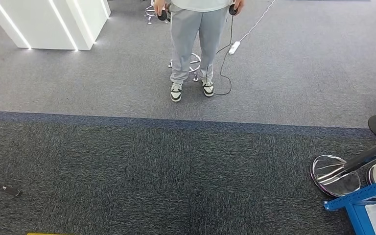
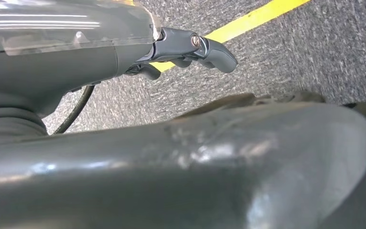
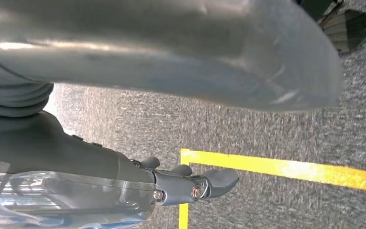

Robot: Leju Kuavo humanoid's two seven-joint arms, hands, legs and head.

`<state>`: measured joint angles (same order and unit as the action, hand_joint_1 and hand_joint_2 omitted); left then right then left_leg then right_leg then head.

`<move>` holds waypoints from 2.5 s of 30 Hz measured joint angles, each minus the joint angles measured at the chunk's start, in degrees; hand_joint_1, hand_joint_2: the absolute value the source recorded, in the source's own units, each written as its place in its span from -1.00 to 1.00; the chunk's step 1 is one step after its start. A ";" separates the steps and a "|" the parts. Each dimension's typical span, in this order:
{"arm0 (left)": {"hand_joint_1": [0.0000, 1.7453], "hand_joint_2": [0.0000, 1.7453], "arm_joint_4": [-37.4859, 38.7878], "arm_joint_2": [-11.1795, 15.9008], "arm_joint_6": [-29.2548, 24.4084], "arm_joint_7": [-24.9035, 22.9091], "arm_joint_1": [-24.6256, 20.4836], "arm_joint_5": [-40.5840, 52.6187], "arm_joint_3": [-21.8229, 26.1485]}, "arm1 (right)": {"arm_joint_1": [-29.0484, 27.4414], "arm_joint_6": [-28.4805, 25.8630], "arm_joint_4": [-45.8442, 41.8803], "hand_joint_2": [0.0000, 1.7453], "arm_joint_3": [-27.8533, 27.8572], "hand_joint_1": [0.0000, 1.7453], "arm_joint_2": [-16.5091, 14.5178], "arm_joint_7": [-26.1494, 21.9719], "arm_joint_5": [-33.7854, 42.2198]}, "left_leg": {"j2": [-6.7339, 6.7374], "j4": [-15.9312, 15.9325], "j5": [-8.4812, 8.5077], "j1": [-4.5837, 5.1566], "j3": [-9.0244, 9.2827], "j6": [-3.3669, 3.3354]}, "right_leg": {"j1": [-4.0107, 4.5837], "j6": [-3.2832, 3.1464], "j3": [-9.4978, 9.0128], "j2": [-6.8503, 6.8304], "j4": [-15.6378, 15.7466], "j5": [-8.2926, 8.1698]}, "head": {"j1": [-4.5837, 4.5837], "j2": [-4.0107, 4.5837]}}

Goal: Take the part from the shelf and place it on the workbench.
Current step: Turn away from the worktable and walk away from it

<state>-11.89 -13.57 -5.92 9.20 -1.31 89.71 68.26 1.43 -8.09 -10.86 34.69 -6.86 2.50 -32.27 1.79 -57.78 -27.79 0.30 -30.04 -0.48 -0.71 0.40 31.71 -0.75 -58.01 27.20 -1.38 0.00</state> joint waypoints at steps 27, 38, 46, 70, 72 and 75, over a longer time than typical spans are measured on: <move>-1.00 -1.00 0.00 -0.09 -0.72 -0.55 -0.03 0.16 -1.97 | 0.04 0.83 0.00 -1.00 0.34 -1.00 0.27 0.56 0.60 | -0.17 0.42 0.50 -0.13 0.01 -0.91 | -0.45 1.47 0.41 -0.59 -1.32 0.24 | -0.09 0.00; -1.00 -1.00 0.00 -0.02 -0.26 -0.66 -0.01 0.14 -2.03 | 0.22 0.96 0.00 -1.00 0.42 -1.00 0.28 1.08 0.38 | -1.19 -16.35 -7.13 -0.52 -7.48 1.06 | 0.39 -1.46 0.45 1.27 -0.22 -0.22 | 0.16 0.00; -1.00 -1.00 0.00 0.15 0.14 -0.97 -0.07 0.16 -2.34 | 0.22 1.01 0.00 -1.00 0.52 -1.00 0.18 1.30 0.38 | -2.65 0.01 0.19 0.15 -0.28 -1.01 | 0.37 0.08 0.54 2.74 -0.43 -0.31 | 0.12 0.00; -1.00 -1.00 0.00 0.16 -0.09 -2.23 0.01 0.16 -4.37 | 0.23 1.54 0.00 -1.00 1.52 -1.00 0.33 1.58 -0.36 | -1.35 -12.66 -4.71 -0.42 -5.63 0.67 | 0.49 -1.48 0.43 1.78 -0.30 -0.25 | 0.22 0.00; -1.00 -1.00 0.00 0.17 -0.09 -2.25 -0.03 0.16 -4.47 | 0.25 1.57 0.00 -1.00 1.53 -1.00 0.27 1.57 -0.37 | -2.04 -4.48 -1.15 -0.15 -1.86 -0.11 | 0.59 -1.35 0.37 2.31 -0.39 -0.25 | 0.22 0.00; -1.00 -1.00 0.00 0.18 -0.09 -2.25 -0.10 0.16 -4.67 | 0.21 1.62 0.00 -1.00 1.55 -1.00 0.19 1.56 -0.37 | -2.41 -0.21 -0.14 0.36 -0.16 -0.70 | 0.55 -0.52 0.52 2.75 -0.39 -0.41 | 0.20 0.00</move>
<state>-11.89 -13.39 -6.01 6.95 -1.41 89.88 63.59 1.64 -6.47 -10.86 36.23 -6.67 4.07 -32.64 -0.62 -57.98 -27.92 0.65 -30.20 -1.18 -0.15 -0.13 32.23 2.01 -58.40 26.79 -1.19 0.00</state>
